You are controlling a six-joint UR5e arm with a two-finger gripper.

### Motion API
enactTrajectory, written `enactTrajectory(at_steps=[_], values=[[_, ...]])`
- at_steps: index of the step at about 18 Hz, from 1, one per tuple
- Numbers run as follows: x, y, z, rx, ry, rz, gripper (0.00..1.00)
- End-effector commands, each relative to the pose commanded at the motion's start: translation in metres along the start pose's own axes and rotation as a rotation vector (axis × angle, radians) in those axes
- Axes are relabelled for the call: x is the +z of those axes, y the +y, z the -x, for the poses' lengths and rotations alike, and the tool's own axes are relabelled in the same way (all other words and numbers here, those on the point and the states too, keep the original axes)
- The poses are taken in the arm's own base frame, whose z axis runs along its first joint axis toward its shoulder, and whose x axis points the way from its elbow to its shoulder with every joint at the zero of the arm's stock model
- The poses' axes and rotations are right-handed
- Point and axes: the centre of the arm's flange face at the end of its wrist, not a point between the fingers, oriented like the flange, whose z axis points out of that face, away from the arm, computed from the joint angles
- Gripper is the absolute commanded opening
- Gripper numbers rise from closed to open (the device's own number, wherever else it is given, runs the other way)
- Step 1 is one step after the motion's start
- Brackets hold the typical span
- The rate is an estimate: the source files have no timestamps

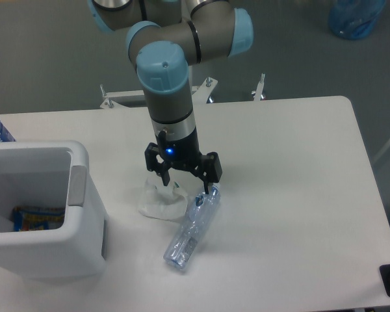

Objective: Place the trash in the trash can
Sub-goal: 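Close the gripper on the crumpled white plastic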

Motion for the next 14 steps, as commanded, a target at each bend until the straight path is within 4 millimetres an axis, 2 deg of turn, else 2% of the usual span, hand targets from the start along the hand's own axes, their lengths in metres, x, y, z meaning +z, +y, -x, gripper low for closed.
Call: enactTrajectory(at_steps=[4, 6, 8, 10, 12, 14], values=[[0.027, 0.018, -0.024, 0.323, 0.002, 0.106, 1.00], [0.032, 0.018, -0.027, 0.378, 0.014, 0.113, 1.00], [0.033, 0.014, -0.039, 0.479, 0.024, 0.113, 1.00], [0.045, 0.021, -0.049, 0.540, 0.051, 0.131, 1.00], [0.048, 0.021, -0.054, 0.590, 0.063, 0.133, 1.00], [0.066, 0.020, -0.063, 0.639, 0.095, 0.152, 1.00]])
